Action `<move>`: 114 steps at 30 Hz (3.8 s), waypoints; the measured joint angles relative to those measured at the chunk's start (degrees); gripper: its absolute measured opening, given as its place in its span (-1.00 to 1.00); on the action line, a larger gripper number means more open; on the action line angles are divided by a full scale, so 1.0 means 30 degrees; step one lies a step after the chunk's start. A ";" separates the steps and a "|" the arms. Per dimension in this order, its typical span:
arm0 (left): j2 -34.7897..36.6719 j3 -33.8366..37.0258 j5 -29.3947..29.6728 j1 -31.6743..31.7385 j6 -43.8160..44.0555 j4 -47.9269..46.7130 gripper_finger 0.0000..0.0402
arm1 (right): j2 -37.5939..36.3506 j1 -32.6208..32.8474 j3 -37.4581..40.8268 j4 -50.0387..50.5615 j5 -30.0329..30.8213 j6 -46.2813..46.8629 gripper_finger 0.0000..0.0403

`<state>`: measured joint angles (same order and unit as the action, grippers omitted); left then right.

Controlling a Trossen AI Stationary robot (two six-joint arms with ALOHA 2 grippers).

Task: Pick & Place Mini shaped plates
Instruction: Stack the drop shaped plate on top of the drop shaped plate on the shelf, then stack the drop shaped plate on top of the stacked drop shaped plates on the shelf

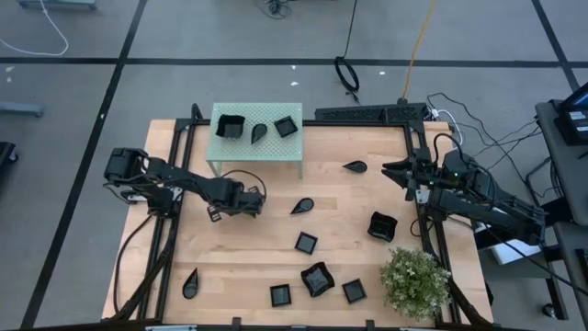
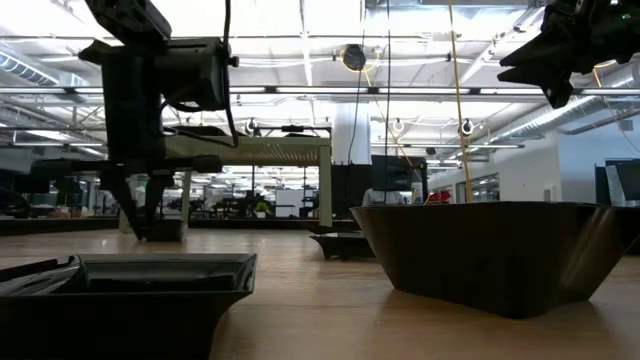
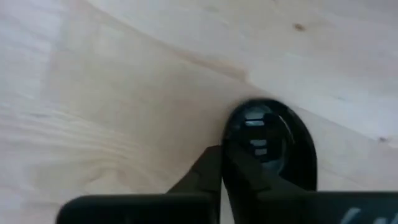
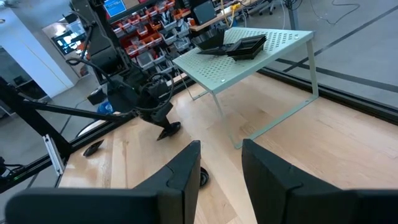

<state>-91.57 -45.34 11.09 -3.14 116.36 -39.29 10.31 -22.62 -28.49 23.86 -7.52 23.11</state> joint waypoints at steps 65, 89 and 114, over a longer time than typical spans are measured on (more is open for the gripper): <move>-0.1223 -1.5365 -0.1027 1.3414 -3.1723 -0.6494 -0.94 | -0.0007 -0.0005 0.0007 0.0000 0.0001 0.0000 -0.48; -0.0691 -1.5358 -0.1385 1.2673 -3.0555 -0.4707 -0.44 | -0.0007 -0.0002 0.0007 0.0000 -0.0002 0.0000 -0.48; -0.1947 -1.5212 0.1640 0.5607 -2.7104 -0.4185 -0.38 | -0.0007 -0.0005 0.0007 -0.0005 0.0000 0.0000 -0.48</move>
<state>-97.41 -90.98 16.01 13.68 35.05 -51.84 10.28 -22.63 -28.47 23.84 -7.52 23.11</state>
